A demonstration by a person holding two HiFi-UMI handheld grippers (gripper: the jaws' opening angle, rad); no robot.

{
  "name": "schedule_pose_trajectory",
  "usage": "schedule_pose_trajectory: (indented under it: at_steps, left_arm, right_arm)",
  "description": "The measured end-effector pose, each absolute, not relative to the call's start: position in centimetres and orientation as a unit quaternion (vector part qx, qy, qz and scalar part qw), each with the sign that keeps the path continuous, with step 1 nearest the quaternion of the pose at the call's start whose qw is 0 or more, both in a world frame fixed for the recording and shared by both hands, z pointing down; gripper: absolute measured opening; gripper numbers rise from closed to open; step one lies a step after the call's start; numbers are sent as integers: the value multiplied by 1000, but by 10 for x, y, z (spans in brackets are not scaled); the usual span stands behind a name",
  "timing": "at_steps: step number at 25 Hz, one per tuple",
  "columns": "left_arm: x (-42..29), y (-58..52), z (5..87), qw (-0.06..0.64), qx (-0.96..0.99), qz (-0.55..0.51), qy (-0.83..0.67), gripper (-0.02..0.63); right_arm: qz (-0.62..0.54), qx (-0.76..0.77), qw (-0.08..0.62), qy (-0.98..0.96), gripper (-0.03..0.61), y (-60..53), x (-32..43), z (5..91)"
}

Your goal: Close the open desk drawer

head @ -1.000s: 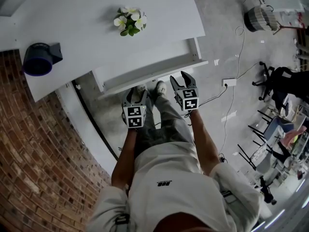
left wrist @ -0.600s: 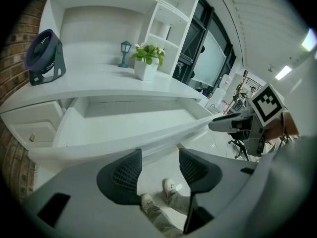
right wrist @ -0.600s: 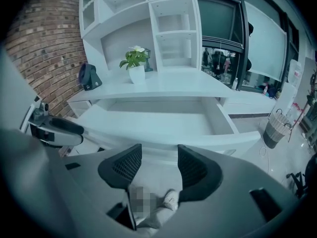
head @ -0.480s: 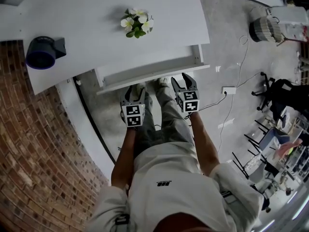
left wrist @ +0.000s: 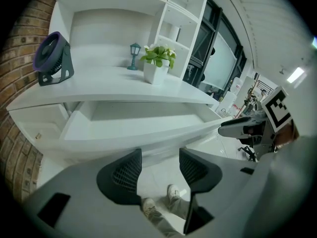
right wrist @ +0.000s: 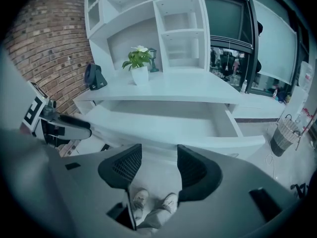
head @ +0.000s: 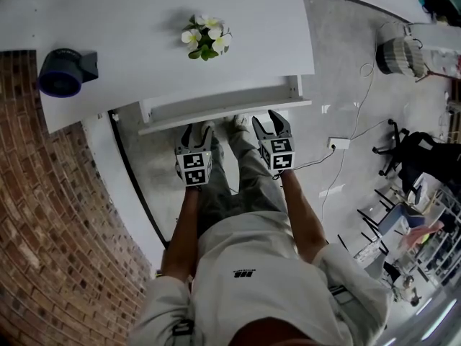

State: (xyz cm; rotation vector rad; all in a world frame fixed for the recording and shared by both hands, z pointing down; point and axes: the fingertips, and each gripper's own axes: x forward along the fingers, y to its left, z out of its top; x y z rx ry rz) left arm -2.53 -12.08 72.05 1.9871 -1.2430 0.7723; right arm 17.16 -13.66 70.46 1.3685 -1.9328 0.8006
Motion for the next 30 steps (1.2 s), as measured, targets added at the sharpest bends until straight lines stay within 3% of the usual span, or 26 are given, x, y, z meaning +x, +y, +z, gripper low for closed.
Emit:
schedule_pose_trajectory:
  at_steps: [30]
  left_arm:
    - [-28, -166, 726, 322, 751, 294, -496, 250]
  right_arm:
    - [301, 516, 305, -742, 225, -181, 171, 708]
